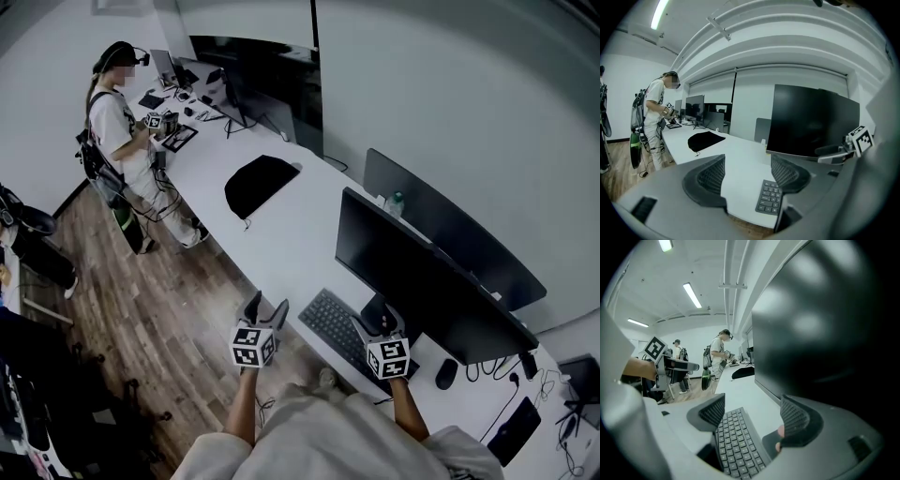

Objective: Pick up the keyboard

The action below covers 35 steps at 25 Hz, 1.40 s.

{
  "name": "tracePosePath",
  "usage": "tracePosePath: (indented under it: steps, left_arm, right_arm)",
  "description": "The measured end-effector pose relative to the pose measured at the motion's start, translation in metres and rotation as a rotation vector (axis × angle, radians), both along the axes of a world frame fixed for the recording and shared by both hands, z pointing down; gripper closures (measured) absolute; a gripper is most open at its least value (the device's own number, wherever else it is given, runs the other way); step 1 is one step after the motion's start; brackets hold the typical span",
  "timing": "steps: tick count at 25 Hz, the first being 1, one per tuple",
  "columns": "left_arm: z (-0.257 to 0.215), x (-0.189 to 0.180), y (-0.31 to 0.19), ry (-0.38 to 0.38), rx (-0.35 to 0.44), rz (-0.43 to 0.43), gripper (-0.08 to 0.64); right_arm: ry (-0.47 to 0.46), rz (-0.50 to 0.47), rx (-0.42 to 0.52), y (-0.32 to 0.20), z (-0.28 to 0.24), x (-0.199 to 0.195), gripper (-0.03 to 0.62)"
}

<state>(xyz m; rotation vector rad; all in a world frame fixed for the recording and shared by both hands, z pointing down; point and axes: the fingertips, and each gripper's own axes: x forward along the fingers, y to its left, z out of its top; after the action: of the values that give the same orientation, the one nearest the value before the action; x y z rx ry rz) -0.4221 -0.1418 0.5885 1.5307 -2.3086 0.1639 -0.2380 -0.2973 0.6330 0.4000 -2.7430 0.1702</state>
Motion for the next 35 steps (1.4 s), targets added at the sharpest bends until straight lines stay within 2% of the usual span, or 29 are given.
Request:
tracePosePath:
  steps: [7,19,25,35]
  left_arm:
    - [0.007,0.002,-0.027,0.008,-0.017,0.11,0.275]
    - [0.025,0.022,-0.102,0.053,-0.034,0.414,0.275]
    - [0.026,0.041,-0.131,0.069,-0.035,0.587,0.275]
    - [0.051,0.067,-0.137,0.089,-0.076,0.761,0.275]
  right_arm:
    - [0.022,0.091,-0.018,-0.001,0.011,0.015,0.238]
    - [0.047,0.457,-0.034,-0.016,0.016,0.088,0.238]
    - [0.062,0.672,-0.059,0.004,0.019,0.14,0.238]
    - [0.094,0.882,-0.051,0.044,0.021,0.194,0.237]
